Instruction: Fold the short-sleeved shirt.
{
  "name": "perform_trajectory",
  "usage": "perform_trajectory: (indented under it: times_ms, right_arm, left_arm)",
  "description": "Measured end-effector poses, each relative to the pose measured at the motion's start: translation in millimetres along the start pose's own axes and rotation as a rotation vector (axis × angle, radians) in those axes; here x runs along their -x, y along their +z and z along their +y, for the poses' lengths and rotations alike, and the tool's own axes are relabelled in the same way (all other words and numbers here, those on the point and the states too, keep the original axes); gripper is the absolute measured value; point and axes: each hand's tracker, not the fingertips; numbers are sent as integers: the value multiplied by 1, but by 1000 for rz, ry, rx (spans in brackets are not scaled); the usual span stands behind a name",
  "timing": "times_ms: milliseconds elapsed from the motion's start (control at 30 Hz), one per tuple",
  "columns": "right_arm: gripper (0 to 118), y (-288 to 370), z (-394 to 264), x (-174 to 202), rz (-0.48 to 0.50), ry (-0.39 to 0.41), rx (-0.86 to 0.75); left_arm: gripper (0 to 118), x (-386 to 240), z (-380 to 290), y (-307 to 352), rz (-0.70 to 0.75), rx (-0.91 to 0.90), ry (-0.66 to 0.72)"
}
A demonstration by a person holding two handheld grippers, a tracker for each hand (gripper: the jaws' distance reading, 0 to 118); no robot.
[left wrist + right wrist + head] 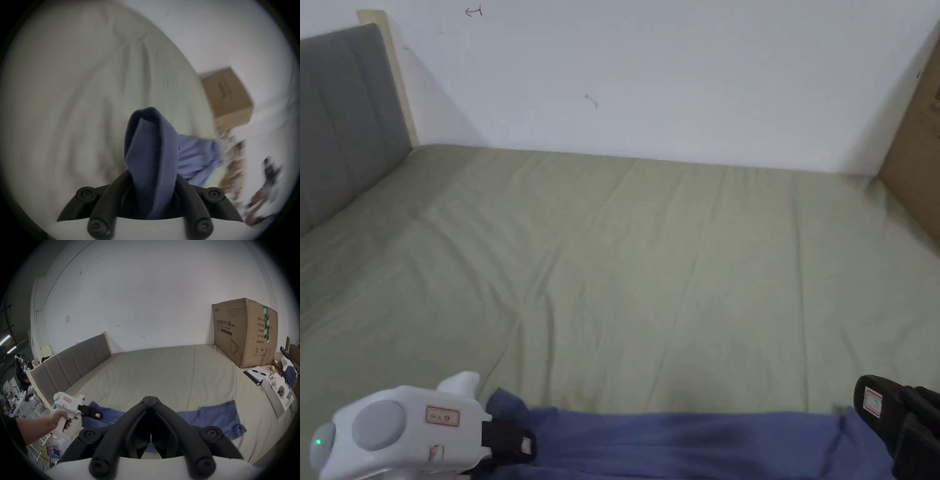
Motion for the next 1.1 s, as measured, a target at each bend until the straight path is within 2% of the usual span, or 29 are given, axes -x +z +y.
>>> perform_trajectory:
  times_ms: [67,100,167,267,400,433,467,533,567,667,900,933,967,1000,1033,1067,1100]
  right_arm:
    - [0,3,-2,-5,0,-13,-3]
    - [0,6,-4,-9,3,-29,-10]
    - [0,12,-7,-16,13,-56,-19]
    - [0,23,-10,-24,7,-56,-27]
    - [0,37,-11,-40,-18,-64,-37]
    - [0,40,-11,-45,-19,-77,-38]
    - [0,43,-11,-49,-23,-94,-42]
    - [0,47,-10,-55,-38,-118,-47]
    - [0,49,-10,-59,-44,-124,-49]
    - [0,52,-9,-65,-56,-128,-56]
    - [0,45,-13,-71,-51,-143,-48]
    - [0,43,-14,-71,-50,-143,-43]
    - [0,42,-15,-71,-47,-144,-39]
    - [0,41,-16,-71,-43,-146,-35]
    - [0,40,-16,-70,-40,-148,-31]
    - [0,40,-17,-70,-38,-150,-27]
    - [0,39,-17,-69,-37,-150,-24]
  left_arm:
    - [4,-21,0,23,290,-1,-232]
    - [4,-27,-2,28,404,9,-288]
    - [4,-35,-2,34,506,1,-360]
    - [4,-61,0,28,444,28,-280]
    - [5,-102,9,-9,26,118,21]
    - [17,-113,10,-21,-18,127,29]
    - [44,-127,11,-36,-80,153,42]
    - [118,-148,9,-62,-166,202,31]
    - [114,-162,5,-71,-202,260,46]
    - [111,-175,0,-65,-204,207,-19]
    - [111,-131,-2,-11,68,86,-124]
    - [108,-125,-2,-5,94,68,-140]
    - [97,-120,-5,-3,107,30,-177]
    - [70,-118,-8,-5,123,22,-195]
    - [12,-117,-12,-13,162,36,-204]
    - [0,-116,-14,-21,184,38,-194]
    - [0,-116,-18,-30,147,57,-189]
